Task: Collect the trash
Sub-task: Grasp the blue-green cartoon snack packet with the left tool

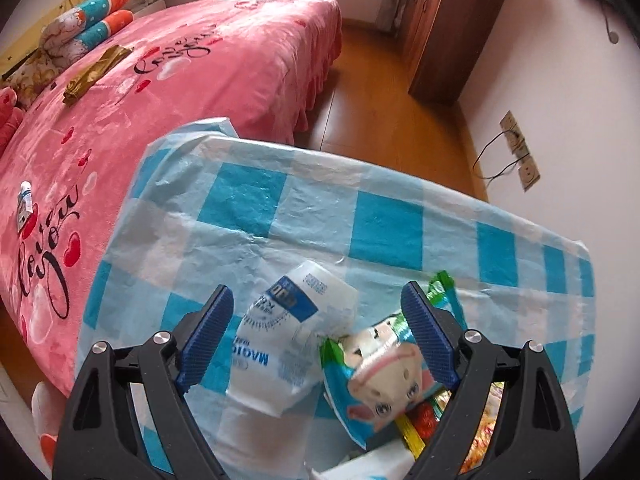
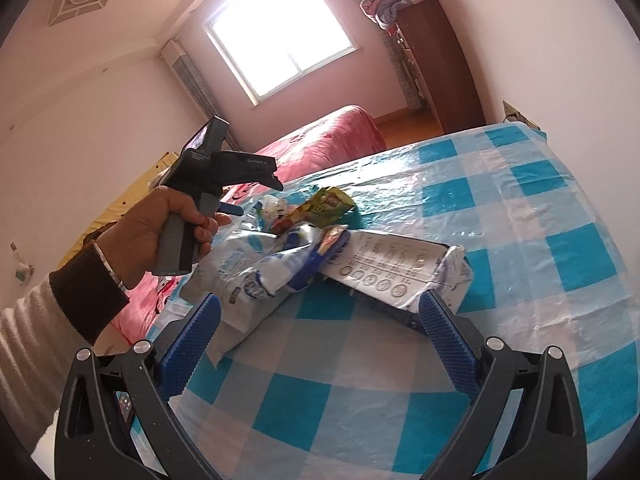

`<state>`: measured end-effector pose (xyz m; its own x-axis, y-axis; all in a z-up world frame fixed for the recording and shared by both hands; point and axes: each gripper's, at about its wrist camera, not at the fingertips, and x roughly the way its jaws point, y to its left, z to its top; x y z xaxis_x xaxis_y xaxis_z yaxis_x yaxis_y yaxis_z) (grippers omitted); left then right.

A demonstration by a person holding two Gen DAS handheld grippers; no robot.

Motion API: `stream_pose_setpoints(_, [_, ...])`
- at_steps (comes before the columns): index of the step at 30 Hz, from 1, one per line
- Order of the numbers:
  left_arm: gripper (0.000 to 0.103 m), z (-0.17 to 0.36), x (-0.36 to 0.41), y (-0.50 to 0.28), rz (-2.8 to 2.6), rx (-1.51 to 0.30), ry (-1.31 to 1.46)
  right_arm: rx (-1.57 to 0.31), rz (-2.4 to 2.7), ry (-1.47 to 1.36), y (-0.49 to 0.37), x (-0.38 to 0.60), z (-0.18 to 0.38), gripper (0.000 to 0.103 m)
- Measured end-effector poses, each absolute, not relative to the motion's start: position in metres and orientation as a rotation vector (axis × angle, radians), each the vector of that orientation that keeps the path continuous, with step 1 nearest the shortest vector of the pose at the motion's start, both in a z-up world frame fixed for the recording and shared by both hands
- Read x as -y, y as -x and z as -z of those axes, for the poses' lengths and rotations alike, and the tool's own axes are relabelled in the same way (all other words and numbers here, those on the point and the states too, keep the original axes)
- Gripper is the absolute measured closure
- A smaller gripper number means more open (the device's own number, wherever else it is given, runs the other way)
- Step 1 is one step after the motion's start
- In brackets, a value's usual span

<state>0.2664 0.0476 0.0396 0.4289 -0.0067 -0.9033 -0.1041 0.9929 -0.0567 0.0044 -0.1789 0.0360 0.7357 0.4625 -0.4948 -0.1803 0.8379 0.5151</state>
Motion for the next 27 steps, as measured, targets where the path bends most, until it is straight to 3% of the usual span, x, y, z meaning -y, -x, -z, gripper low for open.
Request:
stream_pose_setpoints(10, [0.038,-0.018,-0.036,-0.257,0.011,-1.230,0.045,-0.666,-0.290,-0.448,-0.011,0.200,-0.029,0.005])
stream_pose_setpoints(27, [0.038,-0.024,0.023,-0.139,0.230,-1.216,-0.195,-0.731,-0.200,-0.522,-0.019,0.237,-0.011,0.005])
